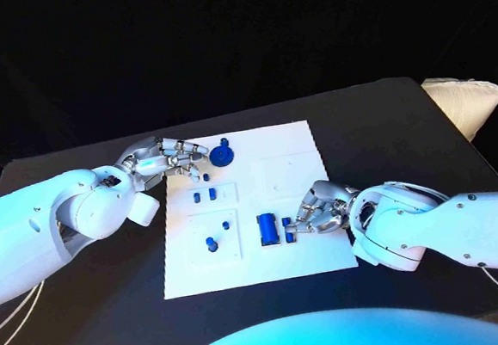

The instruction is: Assemble the parts on the task board

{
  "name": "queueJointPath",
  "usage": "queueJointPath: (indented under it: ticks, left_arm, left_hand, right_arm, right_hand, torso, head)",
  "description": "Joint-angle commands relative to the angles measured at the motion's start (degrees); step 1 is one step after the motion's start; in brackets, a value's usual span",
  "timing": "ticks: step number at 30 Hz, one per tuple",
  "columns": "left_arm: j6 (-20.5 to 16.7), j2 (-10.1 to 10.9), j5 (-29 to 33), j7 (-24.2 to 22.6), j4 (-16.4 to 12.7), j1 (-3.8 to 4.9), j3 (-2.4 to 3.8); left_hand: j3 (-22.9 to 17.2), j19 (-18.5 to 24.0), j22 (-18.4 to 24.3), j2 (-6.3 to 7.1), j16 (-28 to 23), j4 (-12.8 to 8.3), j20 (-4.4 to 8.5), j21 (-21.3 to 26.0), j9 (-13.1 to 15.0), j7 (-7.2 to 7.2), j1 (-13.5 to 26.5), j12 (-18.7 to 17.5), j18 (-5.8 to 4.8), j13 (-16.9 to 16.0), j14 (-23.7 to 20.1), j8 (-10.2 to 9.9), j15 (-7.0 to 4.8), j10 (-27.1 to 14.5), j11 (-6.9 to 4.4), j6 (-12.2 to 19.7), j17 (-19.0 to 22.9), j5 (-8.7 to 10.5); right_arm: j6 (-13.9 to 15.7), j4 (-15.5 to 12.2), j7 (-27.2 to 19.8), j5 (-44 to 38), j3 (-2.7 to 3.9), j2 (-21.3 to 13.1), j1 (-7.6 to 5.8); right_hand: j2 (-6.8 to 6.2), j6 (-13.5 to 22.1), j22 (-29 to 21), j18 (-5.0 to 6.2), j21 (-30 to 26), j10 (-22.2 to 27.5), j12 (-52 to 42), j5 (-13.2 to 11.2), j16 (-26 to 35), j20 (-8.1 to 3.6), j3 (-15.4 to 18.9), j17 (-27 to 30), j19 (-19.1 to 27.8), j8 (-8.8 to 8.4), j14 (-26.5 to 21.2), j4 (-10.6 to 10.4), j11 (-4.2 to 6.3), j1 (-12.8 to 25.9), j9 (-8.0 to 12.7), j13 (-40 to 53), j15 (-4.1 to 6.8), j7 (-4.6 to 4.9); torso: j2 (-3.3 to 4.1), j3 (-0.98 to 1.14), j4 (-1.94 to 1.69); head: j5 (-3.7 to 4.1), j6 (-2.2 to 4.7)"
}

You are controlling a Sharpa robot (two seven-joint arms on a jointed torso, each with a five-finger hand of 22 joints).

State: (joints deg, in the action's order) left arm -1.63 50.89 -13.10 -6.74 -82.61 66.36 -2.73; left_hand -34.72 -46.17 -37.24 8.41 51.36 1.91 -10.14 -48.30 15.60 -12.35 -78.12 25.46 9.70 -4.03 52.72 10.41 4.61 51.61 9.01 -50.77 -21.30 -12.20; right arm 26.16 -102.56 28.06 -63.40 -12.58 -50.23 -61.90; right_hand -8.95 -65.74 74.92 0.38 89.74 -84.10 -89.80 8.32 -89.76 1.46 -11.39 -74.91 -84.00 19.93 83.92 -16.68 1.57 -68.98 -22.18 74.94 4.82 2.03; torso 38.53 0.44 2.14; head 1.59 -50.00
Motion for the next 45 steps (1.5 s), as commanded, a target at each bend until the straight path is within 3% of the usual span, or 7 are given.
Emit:
queueJointPath:
  ticks: [1, 8, 14, 26, 31, 39, 45]
  left_arm:
    - [0.8, -0.1, 0.0, -0.2, -0.1, -0.01, 0.04]
    - [0.8, -0.1, 0.0, -0.3, -0.1, -0.01, 0.04]
    - [0.6, -0.2, 0.0, -0.6, -0.1, -0.01, 0.04]
    - [-1.3, -1.0, 2.6, -5.9, 0.9, -0.17, -0.09]
    - [-3.5, -1.6, 6.0, -10.9, 1.8, -0.81, -0.16]
    - [-7.7, -3.4, 14.7, -17.4, 5.1, -1.64, -0.14]
    - [-9.9, -6.9, 16.7, -21.7, 10.8, -2.27, -0.05]
  left_hand:
    - [-0.4, 0.3, -0.1, -0.01, -0.3, -0.1, -0.12, -0.2, -0.1, -0.04, 0.4, 0.4, 0.76, 0.0, -0.1, -0.3, 0.3, -0.4, -0.12, 0.3, -0.1, -0.23]
    - [-0.4, 0.3, -0.1, -0.01, -0.3, -0.1, -0.12, -0.2, -0.1, -0.04, 0.4, 0.4, 0.76, 0.0, -0.1, -0.3, 0.3, -0.4, -0.12, 0.3, -0.1, -0.23]
    - [-0.4, 0.3, -0.1, -0.01, -0.3, -0.1, -0.12, -0.2, -0.1, -0.04, 0.4, 0.4, 0.76, 0.0, -0.1, -0.3, 0.3, -0.4, -0.12, 0.3, -0.1, -0.23]
    - [2.8, 0.0, 1.8, 2.24, 0.3, 2.9, -0.81, 2.5, 0.1, 0.18, 4.2, 1.0, 0.78, -0.1, -0.2, -0.3, 0.59, -0.7, -0.08, 0.8, -0.5, 0.14]
    - [5.6, -1.2, 4.2, 3.18, 0.4, 4.5, -0.88, 5.6, 0.4, 0.71, 4.4, 2.0, 0.83, -0.4, -0.8, 0.1, 0.47, -0.2, -0.56, 0.7, -0.7, 0.36]
    - [3.4, 1.2, 8.3, 2.43, -13.4, 3.8, -1.49, 12.6, 1.4, 1.9, 0.2, -4.7, 0.36, 0.5, -3.0, 1.6, 1.26, 4.5, -0.79, -0.6, 4.5, 0.46]
    - [2.9, 4.1, 16.2, 2.69, -28.9, 3.6, -4.81, 24.9, 0.4, 3.2, 0.3, -16.1, 0.51, 0.4, -4.6, 0.8, 3.9, 6.6, 1.05, 1.2, 7.6, 0.67]
  right_arm:
    - [-0.2, 0.7, -0.5, -0.8, -0.14, 0.1, 0.17]
    - [0.0, 0.8, -1.0, -1.7, -0.14, 0.0, 0.17]
    - [1.9, 0.1, -3.4, -0.3, -0.1, -0.8, 0.16]
    - [6.3, 1.8, -25.4, 19.2, 0.71, -2.5, -1.46]
    - [5.3, 6.3, -34.9, 28.6, 1.02, -1.6, -2.74]
    - [4.0, 18.0, -44.9, 40.4, 2.13, 1.9, -4.31]
    - [3.0, 27.8, -49.7, 46.4, 3.18, 5.8, -4.64]
  right_hand:
    - [0.36, 0.2, 15.1, -0.38, 0.3, -5.9, -0.2, -0.6, -0.2, -0.46, 0.2, -15.1, -6.0, -0.1, 6.1, 0.3, 0.27, -0.4, 0.2, 15.1, 0.34, 0.04]
    - [-0.6, 0.3, 15.1, -0.38, 0.3, -5.9, -0.2, -3.3, -0.2, -0.57, 0.2, -15.1, -6.0, 0.07, 6.1, 0.9, 0.4, -4.1, 0.0, 15.1, 0.48, -0.07]
    - [-1.11, 1.5, 15.1, -0.38, 0.3, -5.9, -0.2, 0.4, -0.2, -0.31, 3.5, -15.1, -6.0, -0.61, 6.1, 0.0, -0.18, -2.3, 0.3, 15.1, 0.06, 0.67]
    - [1.09, 7.1, 13.7, 0.59, -4.6, -4.7, 1.6, 1.1, -0.2, 1.62, 8.1, -15.1, -4.8, -3.28, 6.1, 0.1, -2.87, -3.2, 0.9, 14.0, -2.22, 3.7]
    - [2.22, 9.2, 11.2, 2.32, -13.8, -0.7, 7.0, 1.2, 1.8, 2.57, 8.9, -13.2, -2.2, -3.13, 5.3, 0.3, -3.78, -5.3, 0.6, 10.7, -3.06, 4.62]
    - [3.64, 14.2, -9.7, 10.06, -66.7, 26.7, 44.2, 0.3, 30.2, 3.92, 6.6, 11.0, 13.9, -0.49, -9.8, 0.2, -4.8, -12.1, -0.3, -17.7, -4.23, 5.57]
    - [2.48, 16.4, -19.6, 9.89, -77.3, 29.0, 59.5, -0.5, 48.2, 5.75, 0.7, 24.9, 18.3, -1.34, -21.9, 0.1, -6.46, -14.4, 1.8, -36.4, -6.08, 6.79]
  torso:
    - [0.02, 0.03, -0.02]
    - [-0.03, 0.01, 0.04]
    - [-0.07, 0.01, 0.03]
    - [-1.0, -0.4, 0.57]
    - [-2.12, -0.67, 0.83]
    - [-3.33, -0.83, 1.39]
    - [-4.17, -0.54, 1.32]
  head:
    - [0.0, 0.0]
    - [0.0, 0.0]
    - [-0.04, 0.12]
    - [-0.29, 1.46]
    - [-0.59, 2.81]
    - [-1.68, 7.33]
    - [-2.96, 10.29]
